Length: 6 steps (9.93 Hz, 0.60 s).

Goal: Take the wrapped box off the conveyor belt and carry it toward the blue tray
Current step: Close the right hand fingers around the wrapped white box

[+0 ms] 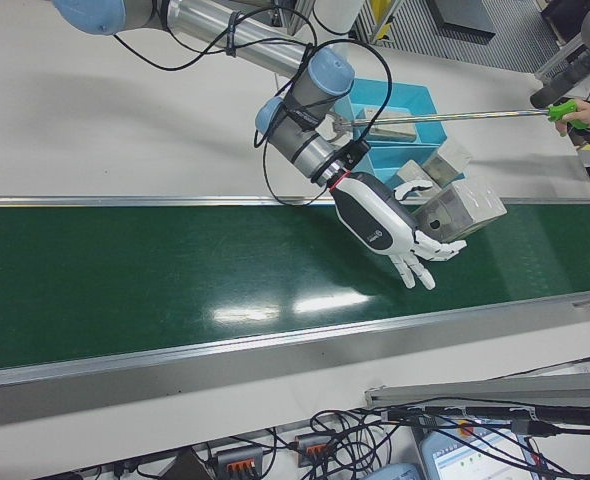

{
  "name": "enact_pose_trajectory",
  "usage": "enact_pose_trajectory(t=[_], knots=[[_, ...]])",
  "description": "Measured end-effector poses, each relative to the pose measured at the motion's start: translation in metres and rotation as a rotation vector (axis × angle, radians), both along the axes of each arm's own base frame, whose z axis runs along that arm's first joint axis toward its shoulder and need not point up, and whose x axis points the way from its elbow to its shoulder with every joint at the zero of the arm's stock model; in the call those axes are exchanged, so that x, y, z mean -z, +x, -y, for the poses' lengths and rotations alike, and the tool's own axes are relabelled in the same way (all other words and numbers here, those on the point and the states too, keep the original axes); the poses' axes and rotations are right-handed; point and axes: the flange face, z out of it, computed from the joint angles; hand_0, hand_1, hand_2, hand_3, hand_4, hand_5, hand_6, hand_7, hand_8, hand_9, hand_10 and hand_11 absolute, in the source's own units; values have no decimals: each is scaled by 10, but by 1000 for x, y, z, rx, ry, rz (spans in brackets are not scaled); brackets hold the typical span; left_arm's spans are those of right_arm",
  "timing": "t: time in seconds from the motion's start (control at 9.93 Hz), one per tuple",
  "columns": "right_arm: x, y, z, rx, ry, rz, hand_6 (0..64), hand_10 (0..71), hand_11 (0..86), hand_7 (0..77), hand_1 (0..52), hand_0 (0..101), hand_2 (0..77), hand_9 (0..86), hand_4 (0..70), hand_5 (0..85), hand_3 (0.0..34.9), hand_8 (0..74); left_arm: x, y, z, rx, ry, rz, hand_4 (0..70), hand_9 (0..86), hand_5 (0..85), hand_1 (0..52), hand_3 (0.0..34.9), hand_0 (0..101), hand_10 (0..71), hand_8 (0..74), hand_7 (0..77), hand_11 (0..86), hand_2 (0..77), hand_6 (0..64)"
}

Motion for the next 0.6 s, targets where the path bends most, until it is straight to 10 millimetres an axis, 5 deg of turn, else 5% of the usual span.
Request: enact_pose_trajectory(t=[0.6], knots=[[35,-33,-3,0,9,17,60,0,11,256,191,500,218,44,125,256,209,0,0,0,0,0,0,0,0,0,11,0,0,0,5,5,5,0,11,0]])
